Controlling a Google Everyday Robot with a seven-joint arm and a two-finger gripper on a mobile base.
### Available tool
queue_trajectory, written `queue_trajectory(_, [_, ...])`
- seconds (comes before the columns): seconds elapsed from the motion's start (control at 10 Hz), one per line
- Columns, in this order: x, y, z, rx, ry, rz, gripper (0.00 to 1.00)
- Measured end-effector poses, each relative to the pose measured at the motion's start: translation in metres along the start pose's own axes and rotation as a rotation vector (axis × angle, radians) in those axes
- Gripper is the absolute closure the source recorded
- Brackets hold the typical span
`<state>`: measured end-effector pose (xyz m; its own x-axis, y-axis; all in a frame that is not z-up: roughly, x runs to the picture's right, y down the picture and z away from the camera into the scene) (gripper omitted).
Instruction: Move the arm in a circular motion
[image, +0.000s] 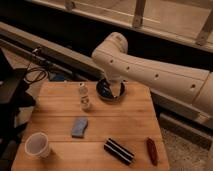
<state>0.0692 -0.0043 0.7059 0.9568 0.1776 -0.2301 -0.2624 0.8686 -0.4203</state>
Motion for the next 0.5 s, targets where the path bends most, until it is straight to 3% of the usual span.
queue_trajectory(0.1, [0.005,0.003,0.009,-0.034,-0.008,0.013,0.35])
queue_trajectory(0.2, [0.021,0.009,0.028,-0.094,-0.02,0.038,0.35])
queue_trajectory(0.5, [0.07,0.017,0.069,-0.22,-0.052,0.135,0.35])
